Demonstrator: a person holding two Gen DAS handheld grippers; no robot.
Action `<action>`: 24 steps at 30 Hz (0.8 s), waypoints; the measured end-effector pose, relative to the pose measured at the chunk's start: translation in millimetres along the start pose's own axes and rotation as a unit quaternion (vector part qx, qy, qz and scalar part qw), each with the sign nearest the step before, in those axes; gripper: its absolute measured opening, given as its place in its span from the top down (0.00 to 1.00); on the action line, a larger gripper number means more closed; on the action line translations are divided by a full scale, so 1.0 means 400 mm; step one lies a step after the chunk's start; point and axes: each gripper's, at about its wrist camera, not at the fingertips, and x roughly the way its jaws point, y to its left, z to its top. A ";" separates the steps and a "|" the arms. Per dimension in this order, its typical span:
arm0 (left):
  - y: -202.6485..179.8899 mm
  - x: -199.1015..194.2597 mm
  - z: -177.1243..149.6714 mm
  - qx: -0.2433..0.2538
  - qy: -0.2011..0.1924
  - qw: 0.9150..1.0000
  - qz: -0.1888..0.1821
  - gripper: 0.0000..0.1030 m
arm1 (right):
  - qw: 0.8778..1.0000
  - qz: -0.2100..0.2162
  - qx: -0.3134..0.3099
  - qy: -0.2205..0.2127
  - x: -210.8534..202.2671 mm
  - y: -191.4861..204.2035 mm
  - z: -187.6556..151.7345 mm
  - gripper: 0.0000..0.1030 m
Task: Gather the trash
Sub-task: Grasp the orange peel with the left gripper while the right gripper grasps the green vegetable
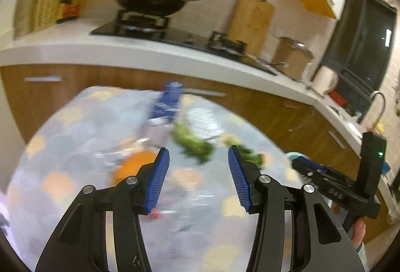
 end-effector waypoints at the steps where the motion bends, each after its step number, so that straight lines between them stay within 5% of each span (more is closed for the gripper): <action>1: 0.025 0.006 0.003 -0.006 0.003 1.000 0.006 0.55 | 1.000 0.003 -0.003 0.002 0.015 0.008 -0.003 0.73; 5: 0.121 0.054 0.011 -0.033 0.031 0.999 0.017 0.55 | 1.000 0.008 -0.011 0.018 0.075 0.035 -0.027 0.73; 16: 0.139 0.182 -0.029 -0.016 0.087 0.996 0.021 0.53 | 0.998 -0.005 -0.044 0.033 0.087 0.047 0.027 0.72; 24: 0.093 0.152 -0.044 0.034 0.052 0.997 0.042 0.72 | 0.997 -0.020 -0.031 0.067 0.203 0.001 0.051 0.72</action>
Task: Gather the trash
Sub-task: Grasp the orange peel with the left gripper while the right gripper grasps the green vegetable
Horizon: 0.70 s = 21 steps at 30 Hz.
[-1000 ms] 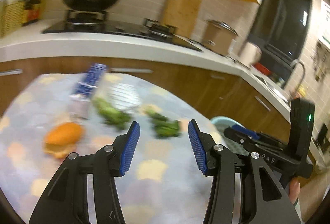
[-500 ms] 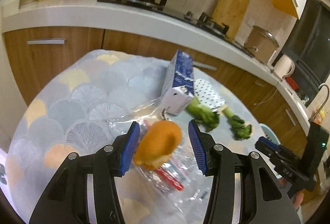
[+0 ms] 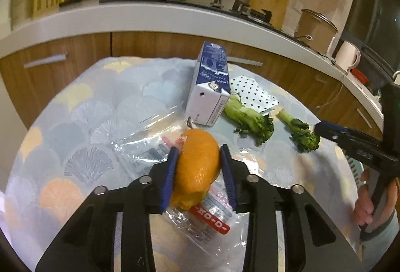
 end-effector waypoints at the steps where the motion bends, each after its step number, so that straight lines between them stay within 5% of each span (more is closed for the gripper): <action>1: -0.002 -0.005 0.001 0.001 -0.005 1.000 -0.001 0.73 | 1.000 -0.003 -0.001 0.002 0.008 0.000 0.000 0.70; 4: 0.002 -0.022 0.001 -0.004 -0.022 1.000 -0.002 0.74 | 1.000 -0.019 0.003 0.006 0.036 -0.005 0.003 0.46; 11: 0.003 -0.027 0.005 -0.008 -0.030 1.000 0.001 0.74 | 0.998 -0.027 0.005 0.053 0.093 -0.011 0.013 0.41; 12: -0.001 -0.029 0.004 -0.004 -0.032 0.999 0.004 0.74 | 0.998 -0.031 -0.002 0.054 0.092 -0.004 0.010 0.42; 14: -0.004 -0.030 0.003 -0.002 -0.034 0.999 0.007 0.74 | 0.998 -0.042 -0.014 0.053 0.089 0.007 0.006 0.75; 15: -0.005 -0.032 0.002 -0.002 -0.036 0.999 0.008 0.74 | 0.998 -0.040 -0.019 0.050 0.085 0.013 0.003 0.80; 21: -0.006 -0.037 0.007 -0.006 -0.043 0.999 0.014 0.74 | 0.999 -0.046 -0.011 0.021 0.037 0.010 -0.008 0.84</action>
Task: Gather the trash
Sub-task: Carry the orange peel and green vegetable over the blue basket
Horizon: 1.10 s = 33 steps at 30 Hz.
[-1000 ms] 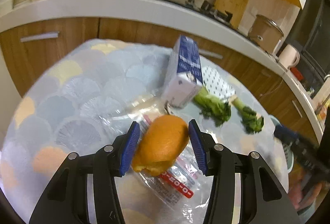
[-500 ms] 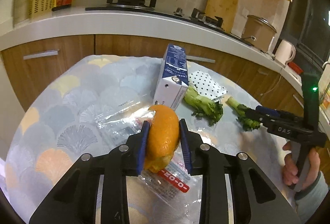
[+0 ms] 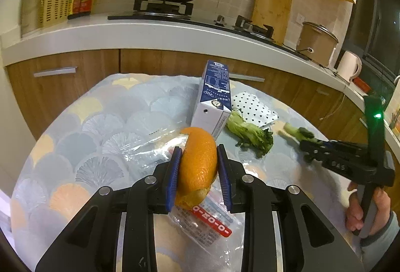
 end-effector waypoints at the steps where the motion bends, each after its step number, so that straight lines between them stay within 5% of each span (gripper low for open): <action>1: -0.001 -0.004 0.002 -0.003 -0.001 1.000 -0.004 0.74 | 1.000 0.004 0.003 -0.004 -0.015 -0.004 -0.003 0.84; 8: -0.086 -0.062 0.012 0.014 -0.022 0.999 -0.033 0.75 | 0.999 0.002 0.017 -0.036 -0.139 -0.035 -0.017 0.84; 21: -0.394 -0.058 0.008 0.084 -0.016 0.988 -0.126 0.75 | 0.993 -0.068 0.051 -0.088 -0.351 -0.191 -0.068 0.84; 33: -0.665 0.006 -0.012 0.146 0.006 0.972 -0.182 0.75 | 0.985 -0.099 0.108 -0.090 -0.415 -0.387 -0.150 0.84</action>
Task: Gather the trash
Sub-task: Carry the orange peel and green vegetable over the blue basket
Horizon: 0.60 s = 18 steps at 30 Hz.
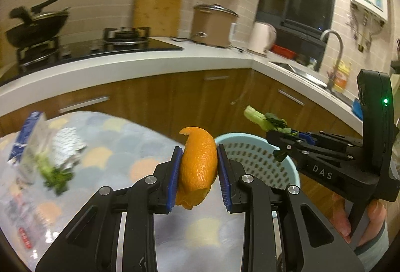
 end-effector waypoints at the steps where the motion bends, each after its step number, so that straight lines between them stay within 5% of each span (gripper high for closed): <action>1: -0.014 0.013 0.001 0.003 0.003 1.000 -0.003 0.75 | 1.000 -0.003 0.007 0.003 0.003 -0.023 -0.005 0.84; 18: -0.154 0.268 -0.008 0.004 0.092 0.993 -0.077 0.73 | 0.991 -0.035 0.098 0.088 0.112 -0.239 -0.101 0.83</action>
